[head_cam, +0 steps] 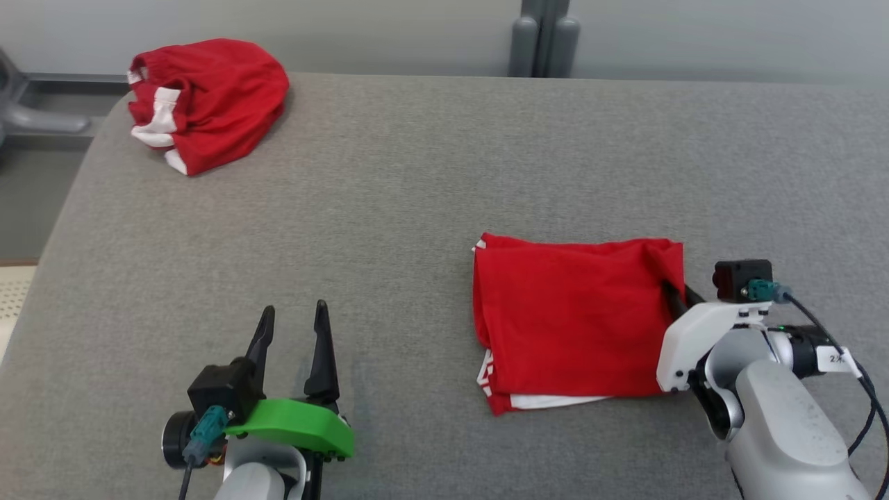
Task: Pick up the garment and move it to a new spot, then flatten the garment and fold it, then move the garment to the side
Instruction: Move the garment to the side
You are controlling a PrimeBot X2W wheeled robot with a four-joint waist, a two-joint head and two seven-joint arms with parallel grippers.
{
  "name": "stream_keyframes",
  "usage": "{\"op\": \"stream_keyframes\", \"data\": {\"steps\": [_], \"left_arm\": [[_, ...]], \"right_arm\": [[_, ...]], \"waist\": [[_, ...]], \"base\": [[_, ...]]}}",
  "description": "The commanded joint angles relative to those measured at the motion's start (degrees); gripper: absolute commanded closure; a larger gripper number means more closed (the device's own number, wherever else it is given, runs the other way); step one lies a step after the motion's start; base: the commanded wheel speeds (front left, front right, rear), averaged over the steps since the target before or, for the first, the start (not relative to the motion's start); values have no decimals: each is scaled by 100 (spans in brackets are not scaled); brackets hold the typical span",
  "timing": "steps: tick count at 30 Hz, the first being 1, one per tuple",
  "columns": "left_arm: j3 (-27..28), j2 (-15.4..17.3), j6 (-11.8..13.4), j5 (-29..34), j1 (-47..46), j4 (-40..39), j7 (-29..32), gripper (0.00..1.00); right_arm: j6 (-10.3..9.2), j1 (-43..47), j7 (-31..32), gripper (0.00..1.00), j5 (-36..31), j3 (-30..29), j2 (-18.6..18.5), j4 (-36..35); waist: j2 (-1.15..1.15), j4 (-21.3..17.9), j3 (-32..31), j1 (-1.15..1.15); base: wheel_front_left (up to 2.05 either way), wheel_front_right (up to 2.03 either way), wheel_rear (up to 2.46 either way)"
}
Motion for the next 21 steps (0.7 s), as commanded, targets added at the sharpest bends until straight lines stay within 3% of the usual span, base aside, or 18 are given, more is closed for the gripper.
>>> {"op": "stream_keyframes", "data": {"steps": [1,4,12,16,21], "left_arm": [[-31,-29,-16,59,-166,-37,1,0],[-55,-43,-6,103,-360,-76,0,0],[27,158,34,237,-701,-148,27,0],[0,226,52,258,-783,-231,79,0],[-59,276,54,300,-856,-438,185,0]], "right_arm": [[-11,-156,-104,100,-99,-77,-34,-56],[-12,-323,-244,100,-273,-335,-172,-125],[-10,-657,-543,100,-398,-915,-36,-233],[-10,-735,-643,100,-401,-966,65,-213],[-11,-845,-739,100,-376,-1049,113,-147]], "waist": [[0,-611,304,0],[0,-1094,503,0],[0,-2454,1015,0],[0,-2808,1137,0],[0,-2879,1240,0]], "base": [[0,0,0],[0,0,0],[0,0,0],[0,0,0],[0,0,0]]}}
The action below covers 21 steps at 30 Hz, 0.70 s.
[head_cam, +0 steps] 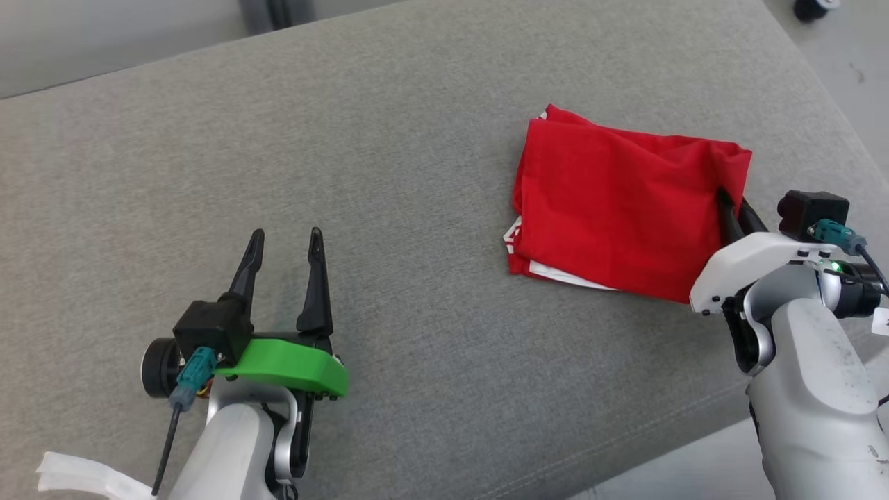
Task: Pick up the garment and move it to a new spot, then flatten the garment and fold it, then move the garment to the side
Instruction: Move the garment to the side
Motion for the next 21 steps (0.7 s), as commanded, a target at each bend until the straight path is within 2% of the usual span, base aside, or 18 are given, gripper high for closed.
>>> {"op": "stream_keyframes", "data": {"steps": [1,7,10,16,21], "left_arm": [[20,56,-8,-18,-117,-95,25,0],[-5,64,13,-98,-167,-581,188,0],[-11,129,43,-62,-185,-801,264,0],[8,188,117,-57,-165,-1129,397,0],[43,255,181,-53,-107,-1274,424,0]], "right_arm": [[-11,-156,-68,100,0,-40,30,23],[-11,-654,-177,100,-68,-159,67,218],[-11,-1023,-140,100,-77,-211,-60,396],[-11,-1787,66,100,-256,-315,-761,884],[-11,-2172,214,100,-502,-519,-1567,1318]], "waist": [[0,-408,430,0],[0,-96,563,0],[0,112,651,0],[0,628,913,0],[0,1045,1115,0]], "base": [[0,0,0],[0,0,0],[0,0,0],[0,0,0],[0,0,0]]}}
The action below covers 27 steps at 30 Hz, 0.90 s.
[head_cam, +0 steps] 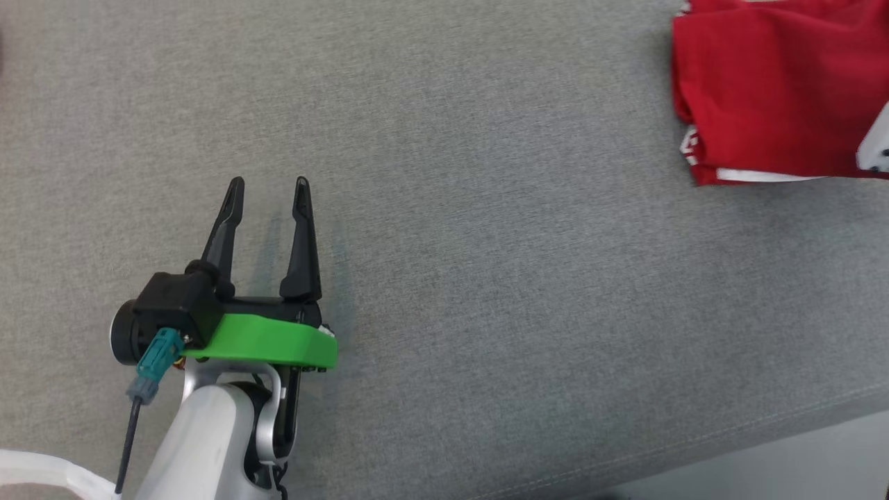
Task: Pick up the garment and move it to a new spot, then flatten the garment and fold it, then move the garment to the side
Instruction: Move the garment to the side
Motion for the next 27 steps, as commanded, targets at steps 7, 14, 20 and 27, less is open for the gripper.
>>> {"op": "stream_keyframes", "data": {"steps": [7,14,20,27], "left_arm": [[169,100,102,-133,133,-105,-55,0],[182,97,71,-188,216,48,-129,0],[225,128,99,-237,235,162,-168,0],[355,272,78,-148,-7,367,-347,0]], "right_arm": [[-11,-389,-89,100,-525,-308,-788,441],[-11,-452,-860,0,-1456,-841,-861,437],[-11,-512,-1152,0,-1739,-923,-290,451],[-11,-430,-1274,0,-1647,-457,298,421]], "waist": [[0,642,409,-1],[0,722,366,-1],[0,644,199,-1],[0,581,-179,-1]], "base": [[0,0,0],[0,0,0],[0,0,0],[0,0,0]]}}
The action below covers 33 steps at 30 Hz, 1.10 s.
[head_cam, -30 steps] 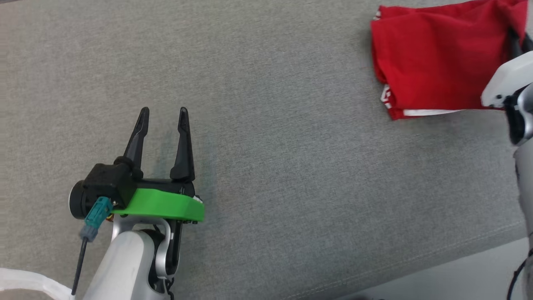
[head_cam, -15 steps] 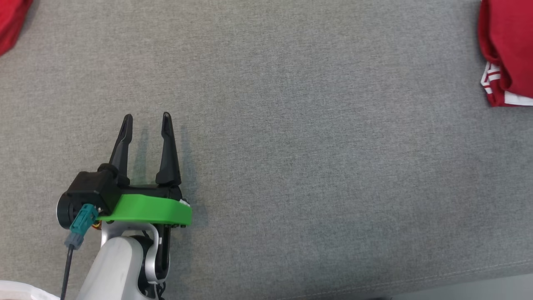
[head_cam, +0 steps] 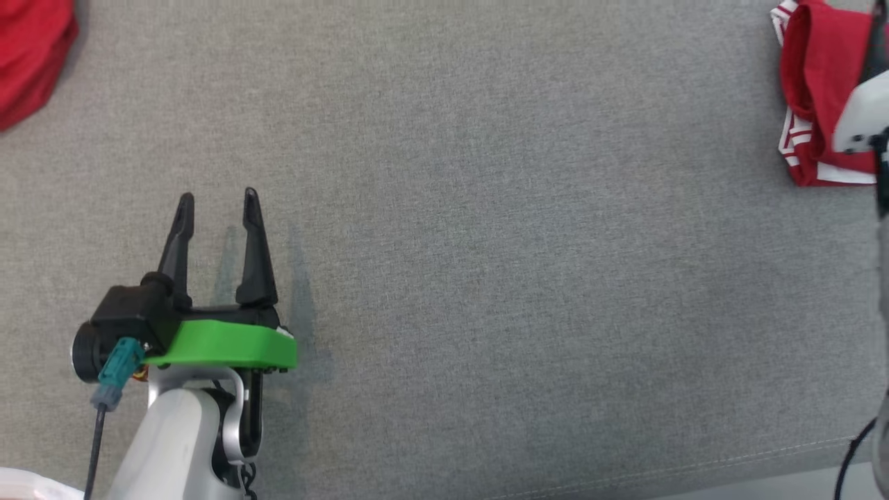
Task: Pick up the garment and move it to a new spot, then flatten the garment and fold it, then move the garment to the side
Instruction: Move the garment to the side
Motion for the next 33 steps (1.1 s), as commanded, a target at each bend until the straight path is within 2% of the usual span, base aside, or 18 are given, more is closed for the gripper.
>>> {"op": "stream_keyframes", "data": {"steps": [1,9,14,20,29,33], "left_arm": [[50,48,-10,71,-136,38,-89,0],[164,-111,-90,140,-113,762,-289,0],[311,-308,-123,193,165,1121,-315,0],[389,-509,-237,361,571,1310,-313,0],[431,-679,-358,532,1072,1365,-308,0],[419,-708,-342,530,1262,1329,-308,0]], "right_arm": [[-13,100,-42,0,113,89,76,-43],[-12,953,-123,0,821,847,659,-502],[-13,1834,-126,0,1319,1219,962,-1237],[-12,2969,-127,0,1664,1264,1184,-2243],[-12,4404,-25,0,1765,1242,1382,-3517],[-12,4850,79,0,2298,1456,1399,-3823]], "waist": [[0,-24,-229,0],[0,105,-985,0],[0,259,-1474,0],[0,483,-1870,0],[0,674,-2204,0],[0,669,-2290,0]], "base": [[0,0,0],[0,0,0],[0,0,0],[0,0,0],[0,0,0],[0,0,0]]}}
